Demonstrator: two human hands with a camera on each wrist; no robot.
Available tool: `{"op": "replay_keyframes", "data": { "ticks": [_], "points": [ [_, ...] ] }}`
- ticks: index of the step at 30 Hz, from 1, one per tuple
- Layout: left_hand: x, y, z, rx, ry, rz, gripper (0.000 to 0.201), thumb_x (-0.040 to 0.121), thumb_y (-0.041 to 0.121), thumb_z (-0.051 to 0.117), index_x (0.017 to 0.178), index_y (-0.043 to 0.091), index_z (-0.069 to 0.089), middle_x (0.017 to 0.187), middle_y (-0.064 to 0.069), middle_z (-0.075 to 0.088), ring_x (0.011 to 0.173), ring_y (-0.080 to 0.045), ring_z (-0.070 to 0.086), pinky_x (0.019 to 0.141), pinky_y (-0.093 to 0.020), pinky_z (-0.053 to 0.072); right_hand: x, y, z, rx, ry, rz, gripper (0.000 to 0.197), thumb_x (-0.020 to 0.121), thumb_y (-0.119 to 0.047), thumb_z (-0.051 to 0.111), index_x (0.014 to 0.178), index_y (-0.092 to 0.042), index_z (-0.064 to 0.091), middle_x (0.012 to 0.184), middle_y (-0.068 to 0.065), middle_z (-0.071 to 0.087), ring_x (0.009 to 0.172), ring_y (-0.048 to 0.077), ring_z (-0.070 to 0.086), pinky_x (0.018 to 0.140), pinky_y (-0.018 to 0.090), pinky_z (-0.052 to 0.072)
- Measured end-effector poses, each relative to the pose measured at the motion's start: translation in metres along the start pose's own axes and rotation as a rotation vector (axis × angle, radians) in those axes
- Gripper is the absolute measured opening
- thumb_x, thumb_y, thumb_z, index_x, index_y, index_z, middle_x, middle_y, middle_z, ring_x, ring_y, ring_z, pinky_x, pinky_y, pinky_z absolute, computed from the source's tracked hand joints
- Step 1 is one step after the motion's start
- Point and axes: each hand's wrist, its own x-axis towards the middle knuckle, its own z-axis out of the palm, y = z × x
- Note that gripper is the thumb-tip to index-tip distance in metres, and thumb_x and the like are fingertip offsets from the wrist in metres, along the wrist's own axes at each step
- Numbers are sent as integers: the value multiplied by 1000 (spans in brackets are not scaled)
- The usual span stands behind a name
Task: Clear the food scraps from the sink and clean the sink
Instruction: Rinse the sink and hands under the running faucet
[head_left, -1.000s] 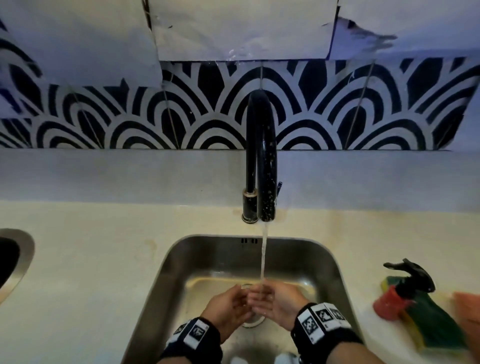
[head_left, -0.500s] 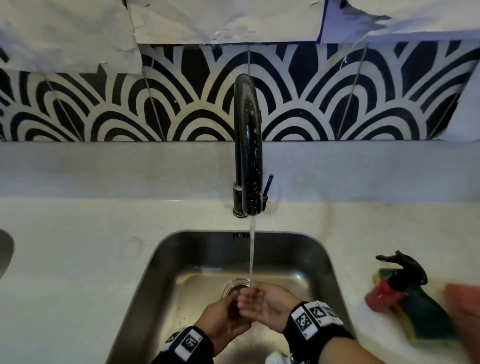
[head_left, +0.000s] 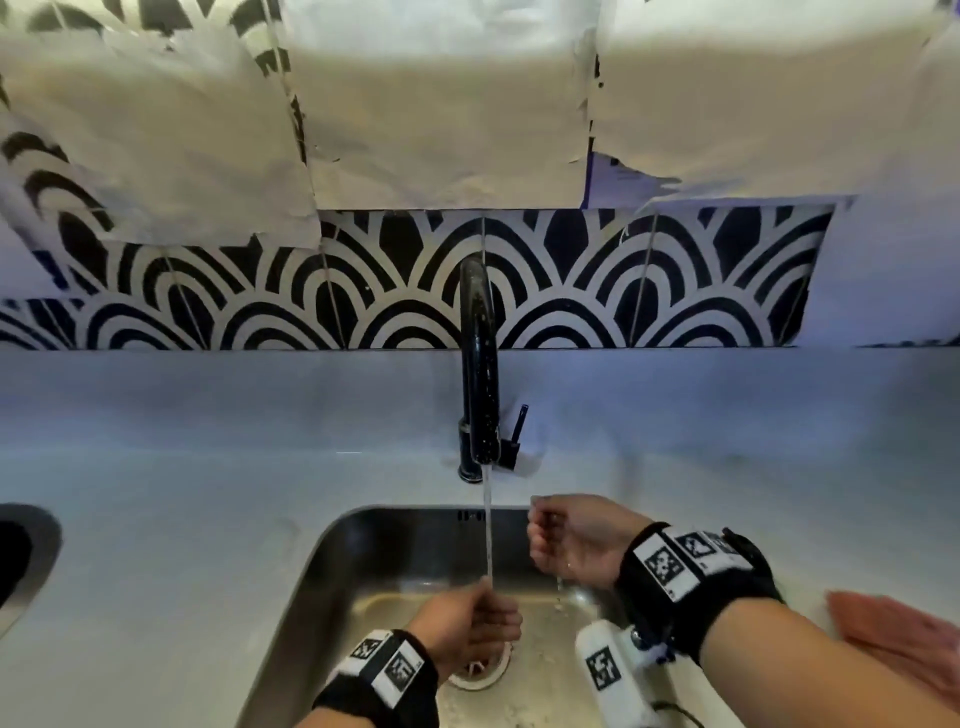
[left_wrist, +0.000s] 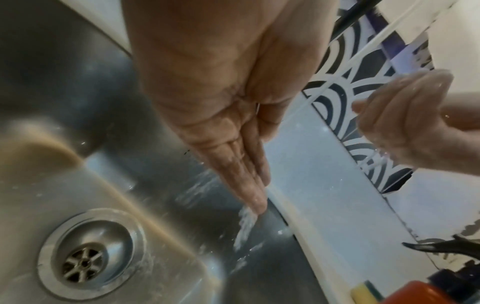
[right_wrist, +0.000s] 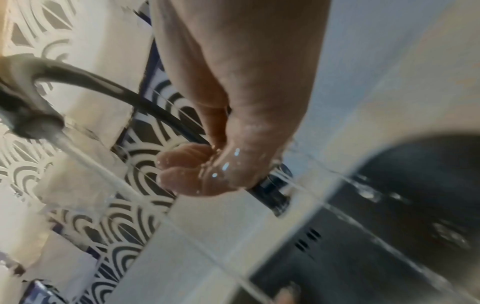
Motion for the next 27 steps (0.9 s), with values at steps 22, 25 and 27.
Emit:
{"op": "replay_keyframes", "data": {
  "ticks": [22, 25, 27],
  "points": [
    [-48, 26, -2, -43, -108, 35, 37, 96, 25, 51, 77, -4, 63, 74, -20, 60, 56, -27, 61, 47, -28, 48, -111, -179, 137, -949, 26, -578, 42, 104, -31, 28, 76, -11, 52, 73, 1, 53, 62, 8, 47, 58, 15, 37],
    [-48, 28, -6, -42, -94, 42, 32, 96, 18, 50, 87, -11, 59, 81, -25, 61, 61, -31, 64, 52, -34, 53, -108, -179, 143, -1101, 73, -664, 35, 102, -27, 40, 76, -11, 59, 73, 1, 58, 61, 8, 52, 57, 14, 41],
    [-46, 27, -8, -14, -69, 45, 35, 97, 21, 49, 91, -11, 61, 83, -25, 64, 64, -31, 65, 57, -34, 54, -106, -176, 142, -1237, 169, -795, 22, 95, -24, 54, 84, -11, 67, 76, -1, 64, 66, 8, 58, 62, 16, 47]
  ]
}}
